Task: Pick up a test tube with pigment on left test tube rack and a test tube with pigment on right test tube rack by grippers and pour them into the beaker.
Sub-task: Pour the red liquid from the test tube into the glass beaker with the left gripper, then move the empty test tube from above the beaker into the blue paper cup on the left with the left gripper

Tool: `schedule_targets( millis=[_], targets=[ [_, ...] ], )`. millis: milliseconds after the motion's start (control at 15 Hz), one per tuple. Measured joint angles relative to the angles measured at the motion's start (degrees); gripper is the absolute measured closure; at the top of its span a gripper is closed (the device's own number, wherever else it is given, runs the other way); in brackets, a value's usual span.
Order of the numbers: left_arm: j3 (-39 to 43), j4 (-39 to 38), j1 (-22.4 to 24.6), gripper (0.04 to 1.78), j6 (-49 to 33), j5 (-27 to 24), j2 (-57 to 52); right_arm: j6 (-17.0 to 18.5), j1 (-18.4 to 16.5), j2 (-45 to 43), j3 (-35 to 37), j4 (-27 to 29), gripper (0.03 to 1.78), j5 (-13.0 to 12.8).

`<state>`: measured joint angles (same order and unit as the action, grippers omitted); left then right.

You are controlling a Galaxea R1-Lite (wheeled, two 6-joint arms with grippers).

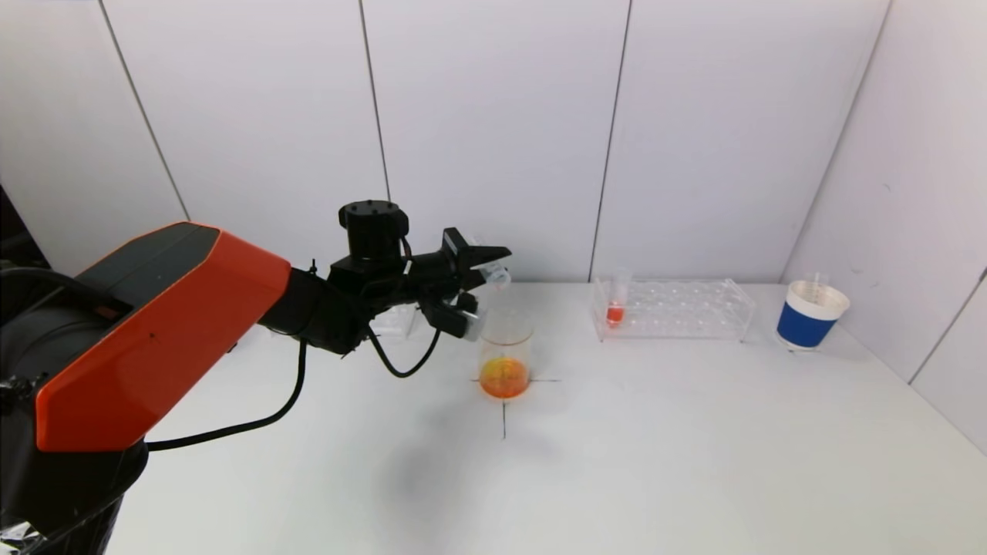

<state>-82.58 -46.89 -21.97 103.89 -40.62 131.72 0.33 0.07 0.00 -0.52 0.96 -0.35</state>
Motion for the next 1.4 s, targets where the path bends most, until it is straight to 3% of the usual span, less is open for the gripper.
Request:
schedule_targets(
  millis=[800, 1400],
  targets=[
    [0.2, 0.1, -0.2, 1.33, 5.2, 0.3, -0.9, 0.0, 0.0, 0.0, 0.0, 0.0, 0.04, 0.0],
    [0.8, -0.4, -0.4, 1.33, 2.0, 0.7, -1.9, 0.0, 0.0, 0.0, 0.0, 0.0, 0.04, 0.0]
  ],
)
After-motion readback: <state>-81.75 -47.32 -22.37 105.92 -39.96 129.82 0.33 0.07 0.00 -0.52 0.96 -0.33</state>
